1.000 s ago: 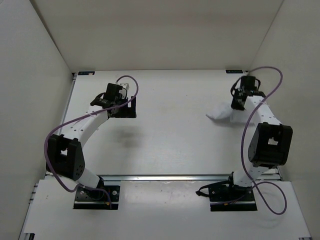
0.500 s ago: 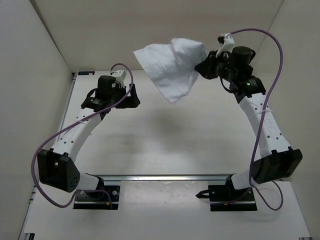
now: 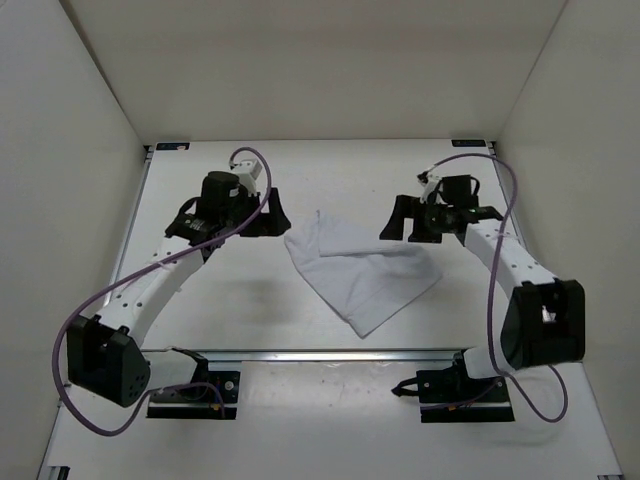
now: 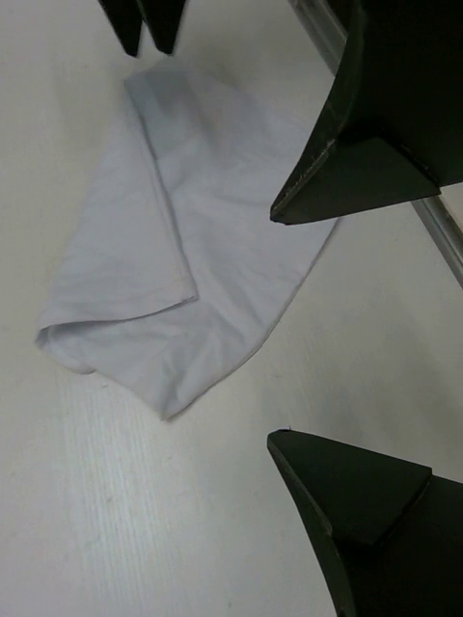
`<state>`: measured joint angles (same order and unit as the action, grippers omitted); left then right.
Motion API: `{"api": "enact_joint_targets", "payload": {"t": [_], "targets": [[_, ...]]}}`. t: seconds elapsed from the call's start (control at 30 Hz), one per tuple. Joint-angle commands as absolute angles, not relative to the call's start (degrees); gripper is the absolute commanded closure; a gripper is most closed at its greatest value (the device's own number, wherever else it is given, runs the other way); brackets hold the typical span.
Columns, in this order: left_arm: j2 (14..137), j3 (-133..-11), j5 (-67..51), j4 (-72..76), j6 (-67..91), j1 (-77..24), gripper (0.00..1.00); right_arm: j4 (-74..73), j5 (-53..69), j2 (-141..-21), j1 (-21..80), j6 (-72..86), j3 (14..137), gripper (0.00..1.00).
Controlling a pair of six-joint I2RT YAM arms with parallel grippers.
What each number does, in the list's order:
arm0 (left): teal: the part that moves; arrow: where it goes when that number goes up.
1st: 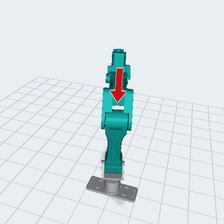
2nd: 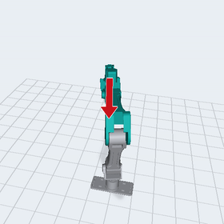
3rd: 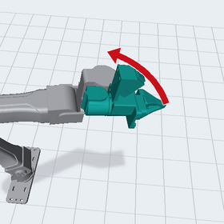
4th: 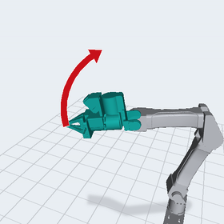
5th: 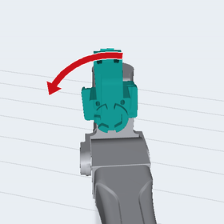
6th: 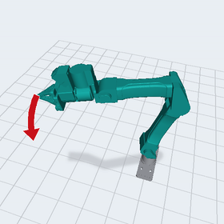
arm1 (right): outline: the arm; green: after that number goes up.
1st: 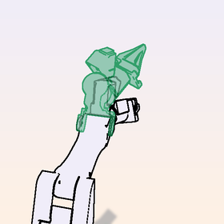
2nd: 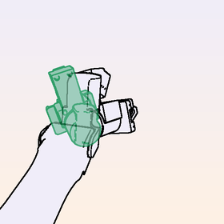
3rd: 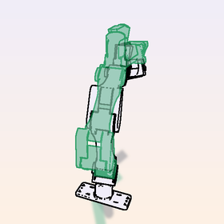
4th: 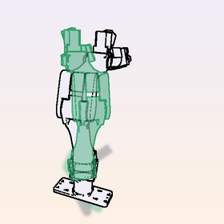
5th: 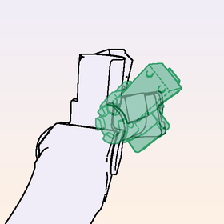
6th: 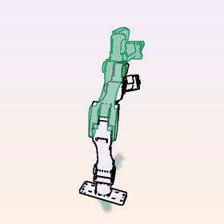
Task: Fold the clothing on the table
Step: Move the skirt to the center of the board
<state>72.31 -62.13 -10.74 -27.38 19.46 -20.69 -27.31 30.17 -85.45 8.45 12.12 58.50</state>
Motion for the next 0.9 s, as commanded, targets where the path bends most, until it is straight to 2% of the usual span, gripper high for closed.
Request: {"api": "enact_joint_targets", "payload": {"t": [0.0,0.2,0.43,0.6,0.87], "targets": [[73.5,-60.6,-13.9,-26.8,19.9,-24.9,0.02,-24.8,31.1,-78.5,5.9,9.9,59.0,0.01],[81.1,-59.3,-16.3,-25.6,23.7,-32.0,0.01,-34.8,15.9,-79.3,5.9,3.2,56.0,0.02],[81.2,-51.9,-19.4,-19.9,29.2,-36.4,0.01,-36.7,14.7,-81.3,0.5,1.5,52.0,0.14],[81.4,-51.5,-21.0,-19.2,28.3,-36.5,0.01,-36.7,6.4,-84.8,1.7,0.8,52.6,0.21],[80.5,-52.2,-22.4,-20.7,26.3,-35.8,0.01,-32.8,9.5,-87.1,-3.1,0.5,52.0,0.29]]}}
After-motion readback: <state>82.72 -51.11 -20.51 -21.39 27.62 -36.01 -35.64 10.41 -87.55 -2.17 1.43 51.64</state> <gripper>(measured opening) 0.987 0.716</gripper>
